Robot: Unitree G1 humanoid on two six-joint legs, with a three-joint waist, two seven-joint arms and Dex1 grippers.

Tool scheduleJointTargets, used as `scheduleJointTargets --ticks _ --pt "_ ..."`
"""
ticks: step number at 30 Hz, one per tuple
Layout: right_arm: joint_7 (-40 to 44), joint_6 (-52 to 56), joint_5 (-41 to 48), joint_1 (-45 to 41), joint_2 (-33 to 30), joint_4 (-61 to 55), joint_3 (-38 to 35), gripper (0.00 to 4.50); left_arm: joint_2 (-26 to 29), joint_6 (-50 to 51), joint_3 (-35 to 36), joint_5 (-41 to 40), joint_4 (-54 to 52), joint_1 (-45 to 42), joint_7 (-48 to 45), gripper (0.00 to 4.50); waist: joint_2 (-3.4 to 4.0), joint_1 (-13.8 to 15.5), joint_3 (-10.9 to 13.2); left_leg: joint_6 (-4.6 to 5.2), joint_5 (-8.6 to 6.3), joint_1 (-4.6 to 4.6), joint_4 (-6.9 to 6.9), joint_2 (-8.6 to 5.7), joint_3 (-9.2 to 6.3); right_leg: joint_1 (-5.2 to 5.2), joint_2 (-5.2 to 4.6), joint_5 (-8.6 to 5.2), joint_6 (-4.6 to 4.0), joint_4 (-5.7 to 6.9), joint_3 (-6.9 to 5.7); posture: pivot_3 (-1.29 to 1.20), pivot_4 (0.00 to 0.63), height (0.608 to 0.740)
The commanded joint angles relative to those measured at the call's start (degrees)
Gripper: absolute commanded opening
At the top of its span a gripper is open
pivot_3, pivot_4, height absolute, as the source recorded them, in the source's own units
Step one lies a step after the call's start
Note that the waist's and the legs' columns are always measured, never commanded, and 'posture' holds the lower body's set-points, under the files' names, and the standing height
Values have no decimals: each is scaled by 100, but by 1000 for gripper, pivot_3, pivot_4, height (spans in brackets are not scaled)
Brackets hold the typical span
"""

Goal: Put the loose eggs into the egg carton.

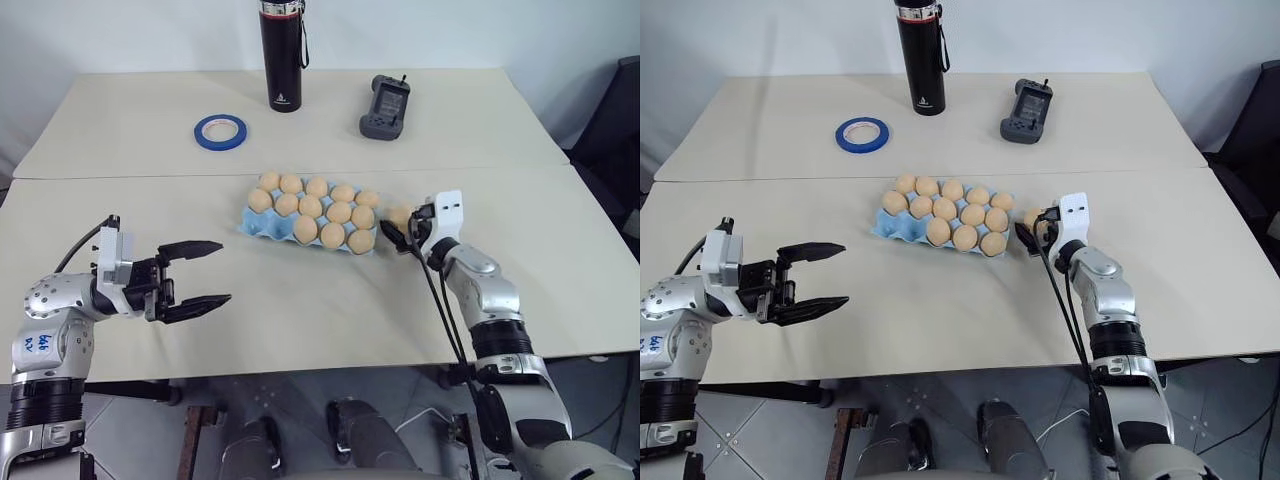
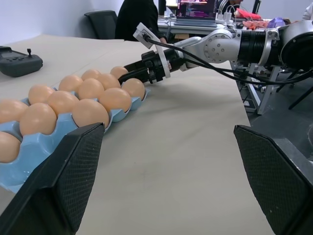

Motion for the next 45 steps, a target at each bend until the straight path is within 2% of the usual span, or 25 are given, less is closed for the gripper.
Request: scheduleJointTargets --ticks 1,3,6,14,20,24,30,41,45 --pt "7 -152 2 -89 -11 -122 -18 3147 5 -105 92 -29 -235 56 29 4500 0 -1 0 0 0 0 0 0 0 0 0 0 0 0 0 0 150 740" --pt "-16 -144 -14 -79 -26 -176 -26 2502 7 -105 99 -34 -241 65 43 4500 0 -2 0 0 0 0 0 0 0 0 0 0 0 0 0 0 150 740" --pt "-43 -82 -22 -27 -78 -399 -40 2129 10 -105 113 -36 -242 64 66 4500 0 -1 0 0 0 0 0 0 0 0 0 0 0 1 0 0 150 740" --pt "38 945 89 -28 -389 -2254 134 1936 78 -177 264 -3 -96 15 222 4500 1 -6 1 -1 0 0 -1 1 -1 -1 -1 0 0 1 1 0 150 740" --pt "126 1766 268 -329 -6 -2987 735 1936 161 -258 381 -3 63 -15 266 4500 1 -14 1 -4 2 10 -2 1 0 0 0 -3 -5 12 1 0 150 740" --pt "65 1738 122 -718 692 -2604 1277 1936 224 -299 484 18 107 18 299 4500 1 -26 1 -5 3 11 -3 2 1 -1 0 -4 -8 18 2 0 150 740" --pt "76 1278 -110 -1142 1251 -1722 1641 1936 245 -294 634 -16 -58 201 396 4500 -9 9 -6 -1 0 -1 -4 1 -2 -2 -5 -7 -12 3 -7 0 150 740" --pt "269 801 -366 -1386 1650 -842 1874 1936 208 -286 809 -69 -350 548 592 4500 -9 -24 -6 -1 -3 -8 -6 1 -3 -9 -6 -7 -12 0 -9 0 150 740" --pt "365 706 -461 -1434 1750 -686 2004 3182 178 -314 788 -60 -336 542 625 4500 -9 -29 -6 -2 -2 -7 -7 2 -3 -11 -5 -8 -14 4 -10 0 150 740"
